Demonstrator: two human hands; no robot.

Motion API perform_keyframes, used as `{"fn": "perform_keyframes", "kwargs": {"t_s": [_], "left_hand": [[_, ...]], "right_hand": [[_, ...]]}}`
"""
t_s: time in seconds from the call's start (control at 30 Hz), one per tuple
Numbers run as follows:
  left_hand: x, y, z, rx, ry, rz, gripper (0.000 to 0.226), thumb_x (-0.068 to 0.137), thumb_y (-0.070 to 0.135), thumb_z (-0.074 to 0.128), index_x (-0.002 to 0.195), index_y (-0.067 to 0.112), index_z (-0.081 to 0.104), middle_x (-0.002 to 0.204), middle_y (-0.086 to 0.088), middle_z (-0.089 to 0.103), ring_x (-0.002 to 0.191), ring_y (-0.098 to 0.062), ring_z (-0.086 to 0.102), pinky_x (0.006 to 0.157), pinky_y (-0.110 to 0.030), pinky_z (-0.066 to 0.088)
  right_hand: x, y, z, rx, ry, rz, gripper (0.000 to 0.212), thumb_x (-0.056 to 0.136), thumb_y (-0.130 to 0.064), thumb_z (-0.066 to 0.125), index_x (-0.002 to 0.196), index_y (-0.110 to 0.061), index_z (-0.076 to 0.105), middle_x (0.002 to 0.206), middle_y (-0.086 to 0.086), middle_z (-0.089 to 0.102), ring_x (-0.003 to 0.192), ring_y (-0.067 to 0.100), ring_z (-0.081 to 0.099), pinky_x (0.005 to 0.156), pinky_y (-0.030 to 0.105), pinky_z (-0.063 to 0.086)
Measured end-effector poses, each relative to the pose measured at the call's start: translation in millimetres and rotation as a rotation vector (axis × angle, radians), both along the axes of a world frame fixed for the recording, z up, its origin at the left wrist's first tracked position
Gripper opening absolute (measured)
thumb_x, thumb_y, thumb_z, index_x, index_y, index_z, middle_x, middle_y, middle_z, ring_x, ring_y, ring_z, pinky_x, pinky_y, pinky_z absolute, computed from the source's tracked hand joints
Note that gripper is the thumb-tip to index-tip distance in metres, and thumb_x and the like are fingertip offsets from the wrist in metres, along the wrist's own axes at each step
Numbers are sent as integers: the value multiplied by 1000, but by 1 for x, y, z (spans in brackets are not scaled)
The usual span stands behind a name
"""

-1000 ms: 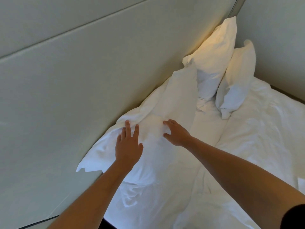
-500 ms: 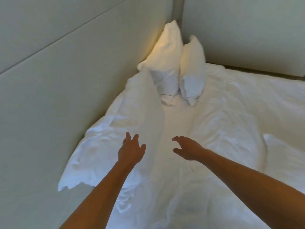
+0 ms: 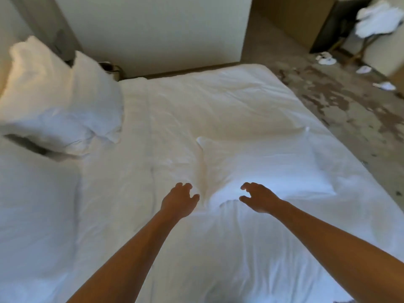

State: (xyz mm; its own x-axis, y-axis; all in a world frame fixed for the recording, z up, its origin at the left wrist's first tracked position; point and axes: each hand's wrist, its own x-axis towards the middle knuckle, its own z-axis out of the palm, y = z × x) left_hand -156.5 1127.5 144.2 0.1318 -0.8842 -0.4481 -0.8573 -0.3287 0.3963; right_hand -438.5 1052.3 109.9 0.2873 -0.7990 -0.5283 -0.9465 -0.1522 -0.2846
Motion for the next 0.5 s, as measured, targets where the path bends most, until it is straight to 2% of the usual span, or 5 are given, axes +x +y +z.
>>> {"fn": "perform_keyframes", "kwargs": {"t_s": [0.1,0.23,0.37,0.5], "left_hand": [[-80,-34,-16,12,9,-43,54,100,50,49,146,22,51,151,-2,50,137,-22,51,106,-37,43],[-156,-69,-35,68,16,-88,51,99,49,50,143,22,53,148,-2,52,133,-22,53,106,-36,44],[-194,-114,-49,109,0,-107,51,99,48,49,143,22,53,147,-3,51,132,-22,54,104,-37,46],[-204,-174,-70,115,-43,-110,53,99,47,50,144,21,52,147,-5,52,132,-25,54,105,-40,48]], "right_hand": [[-85,-12,-15,-5,-21,-130,44,106,-47,52,144,-25,53,139,0,63,132,21,57,107,34,44],[-158,-35,-39,36,-25,-230,44,105,-46,54,143,-24,54,137,2,64,129,23,60,106,36,47],[-196,-71,-60,63,-26,-263,45,104,-47,55,143,-25,54,134,2,65,125,23,62,103,36,48],[-209,-125,-86,53,-19,-238,47,104,-45,55,145,-23,53,139,4,62,130,26,59,104,39,48]]}}
